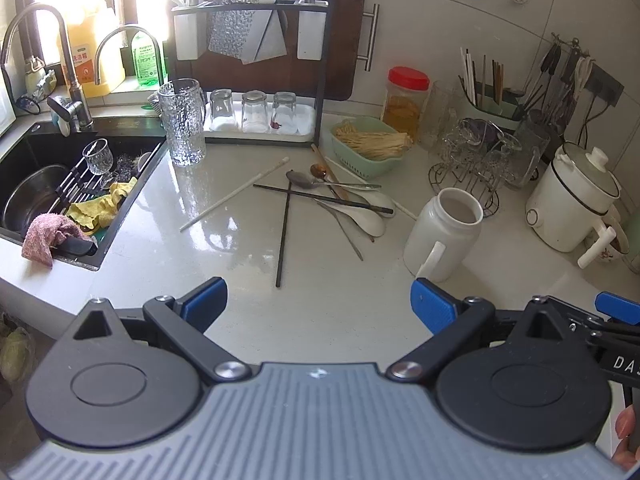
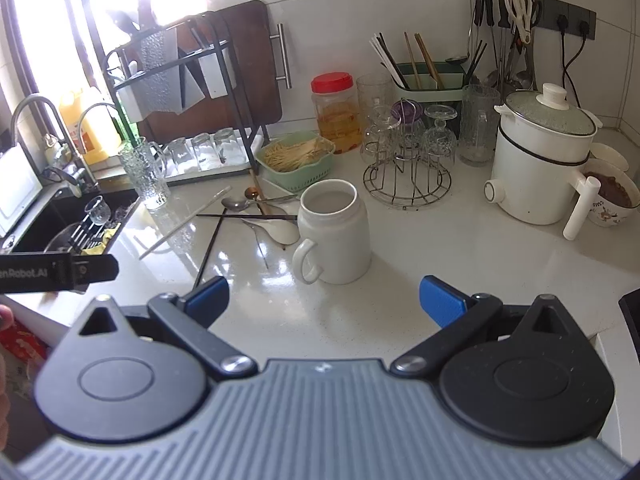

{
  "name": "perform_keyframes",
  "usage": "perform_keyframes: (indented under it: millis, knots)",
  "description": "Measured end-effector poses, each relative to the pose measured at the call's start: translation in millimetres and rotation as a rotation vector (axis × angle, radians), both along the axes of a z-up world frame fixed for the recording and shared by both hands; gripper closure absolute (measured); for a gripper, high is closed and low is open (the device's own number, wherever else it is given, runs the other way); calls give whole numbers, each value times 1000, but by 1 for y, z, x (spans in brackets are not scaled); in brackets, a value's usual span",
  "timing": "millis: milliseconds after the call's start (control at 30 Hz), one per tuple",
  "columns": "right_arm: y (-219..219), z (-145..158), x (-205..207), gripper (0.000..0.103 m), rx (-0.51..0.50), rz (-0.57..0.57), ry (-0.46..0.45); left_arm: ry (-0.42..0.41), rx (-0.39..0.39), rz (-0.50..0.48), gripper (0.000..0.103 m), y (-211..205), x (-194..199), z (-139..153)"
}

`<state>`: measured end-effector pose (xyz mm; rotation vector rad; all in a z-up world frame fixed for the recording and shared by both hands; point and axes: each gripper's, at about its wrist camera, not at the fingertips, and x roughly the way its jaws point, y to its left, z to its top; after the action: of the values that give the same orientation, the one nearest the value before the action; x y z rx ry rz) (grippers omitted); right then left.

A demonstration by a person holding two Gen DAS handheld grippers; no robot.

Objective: Organize utensils

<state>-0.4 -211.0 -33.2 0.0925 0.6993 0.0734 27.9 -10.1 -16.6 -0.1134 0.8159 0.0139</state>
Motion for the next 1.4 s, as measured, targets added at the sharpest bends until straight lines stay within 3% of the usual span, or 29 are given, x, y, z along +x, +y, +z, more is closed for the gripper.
perform_keyframes:
  millis: [233, 1400]
  knots:
    - [-2, -3, 5, 0, 36, -4, 0, -8, 5, 17, 3, 0, 0, 0]
    - [4, -10, 15, 0, 26, 37, 19, 9, -1, 43, 3, 2, 8, -11]
